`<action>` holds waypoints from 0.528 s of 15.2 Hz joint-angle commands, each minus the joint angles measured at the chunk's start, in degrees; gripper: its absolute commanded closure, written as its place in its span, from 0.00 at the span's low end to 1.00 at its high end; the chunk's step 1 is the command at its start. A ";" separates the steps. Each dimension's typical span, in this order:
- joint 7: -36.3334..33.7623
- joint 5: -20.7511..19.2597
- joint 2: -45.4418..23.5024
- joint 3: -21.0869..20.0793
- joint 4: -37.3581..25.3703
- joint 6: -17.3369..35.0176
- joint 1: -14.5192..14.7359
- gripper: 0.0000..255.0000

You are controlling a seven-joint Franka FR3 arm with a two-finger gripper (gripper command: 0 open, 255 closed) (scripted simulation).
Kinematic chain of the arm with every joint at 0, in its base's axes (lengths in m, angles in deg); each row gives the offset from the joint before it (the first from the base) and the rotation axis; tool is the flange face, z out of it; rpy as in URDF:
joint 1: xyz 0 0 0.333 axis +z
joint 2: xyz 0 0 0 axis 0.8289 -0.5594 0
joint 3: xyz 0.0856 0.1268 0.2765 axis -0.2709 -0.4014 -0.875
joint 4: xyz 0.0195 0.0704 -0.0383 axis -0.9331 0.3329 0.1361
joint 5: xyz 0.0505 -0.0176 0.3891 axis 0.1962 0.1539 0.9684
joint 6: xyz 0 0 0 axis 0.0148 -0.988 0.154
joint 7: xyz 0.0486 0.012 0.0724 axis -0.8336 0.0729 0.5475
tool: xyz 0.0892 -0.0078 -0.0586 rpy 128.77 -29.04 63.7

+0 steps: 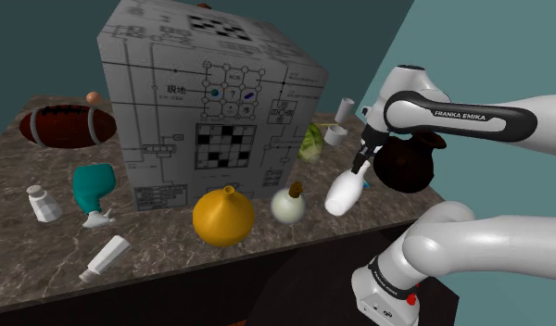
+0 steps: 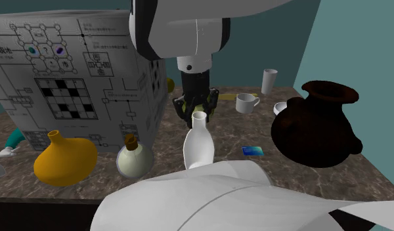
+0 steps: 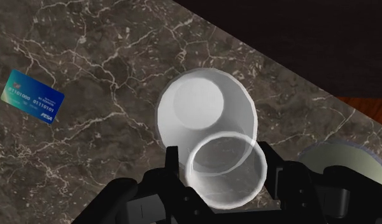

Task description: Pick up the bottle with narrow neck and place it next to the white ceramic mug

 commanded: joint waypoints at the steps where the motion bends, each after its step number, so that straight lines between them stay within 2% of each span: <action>1: 0.00 0.00 -0.01 0.00 0.02 -0.01 0.00 1.00; 8: 0.06 0.14 0.25 -0.14 -0.60 -0.87 0.04 1.00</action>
